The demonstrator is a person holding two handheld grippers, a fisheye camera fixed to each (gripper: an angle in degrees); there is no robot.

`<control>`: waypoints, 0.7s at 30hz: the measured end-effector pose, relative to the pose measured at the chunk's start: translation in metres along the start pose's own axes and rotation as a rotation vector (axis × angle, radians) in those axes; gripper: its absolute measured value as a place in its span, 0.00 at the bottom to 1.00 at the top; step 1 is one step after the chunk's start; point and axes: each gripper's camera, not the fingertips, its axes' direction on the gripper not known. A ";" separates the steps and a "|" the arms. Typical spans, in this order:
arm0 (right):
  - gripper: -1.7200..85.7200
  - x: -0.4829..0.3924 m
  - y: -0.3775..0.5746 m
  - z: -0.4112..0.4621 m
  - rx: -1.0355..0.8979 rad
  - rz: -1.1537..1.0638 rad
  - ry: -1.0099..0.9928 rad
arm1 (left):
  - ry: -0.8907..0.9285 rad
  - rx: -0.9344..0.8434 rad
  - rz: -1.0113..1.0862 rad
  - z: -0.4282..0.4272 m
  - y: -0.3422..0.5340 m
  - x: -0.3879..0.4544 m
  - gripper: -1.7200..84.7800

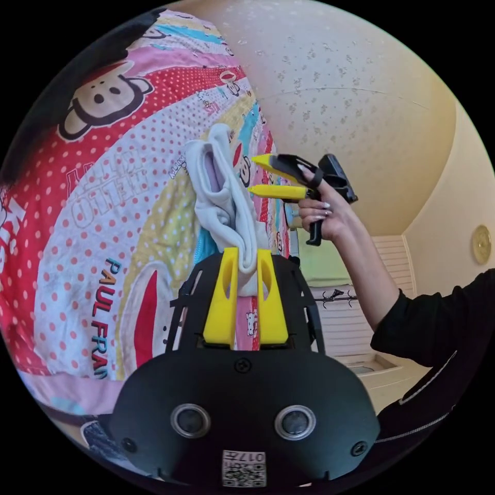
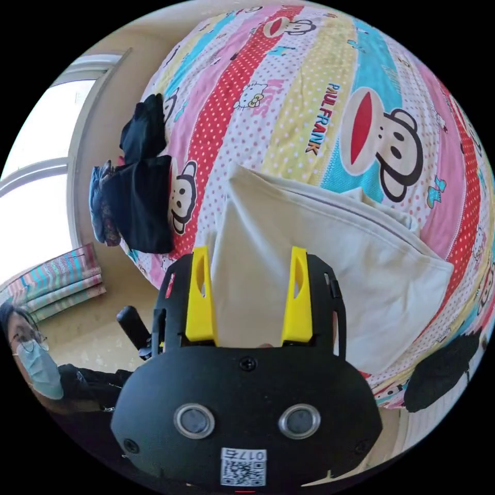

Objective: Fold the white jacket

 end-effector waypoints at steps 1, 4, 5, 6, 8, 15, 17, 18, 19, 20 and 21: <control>0.27 -0.018 -0.008 0.013 -0.021 -0.015 0.031 | -0.005 0.000 0.010 0.001 0.001 0.002 0.09; 0.29 -0.054 -0.026 0.042 -0.084 -0.033 0.047 | -0.031 0.002 0.046 0.009 0.009 0.006 0.09; 0.29 -0.065 -0.031 0.053 -0.107 -0.041 0.127 | -0.040 0.011 0.040 0.011 0.013 0.005 0.09; 0.29 -0.070 -0.033 0.058 -0.112 -0.046 0.171 | -0.049 0.023 0.037 0.013 0.017 0.003 0.09; 0.26 -0.082 -0.037 0.082 -0.149 -0.065 0.328 | -0.067 0.041 0.035 0.017 0.023 -0.001 0.09; 0.16 -0.084 -0.009 0.092 -0.132 -0.266 0.598 | -0.114 0.058 0.046 0.034 0.045 -0.005 0.09; 0.14 -0.057 0.019 0.045 -0.020 -0.284 0.497 | -0.078 0.055 0.069 0.041 0.053 0.001 0.09; 0.14 -0.045 0.027 0.030 0.011 -0.279 0.445 | -0.058 0.053 0.089 0.048 0.058 0.009 0.09; 0.14 -0.017 0.044 0.002 0.074 -0.267 0.313 | -0.053 0.051 0.100 0.051 0.060 0.013 0.09; 0.13 0.017 0.062 -0.025 0.134 -0.267 0.174 | -0.051 0.044 0.125 0.061 0.066 0.024 0.09; 0.13 0.036 0.072 -0.037 0.162 -0.263 0.108 | -0.053 0.034 0.149 0.074 0.072 0.036 0.09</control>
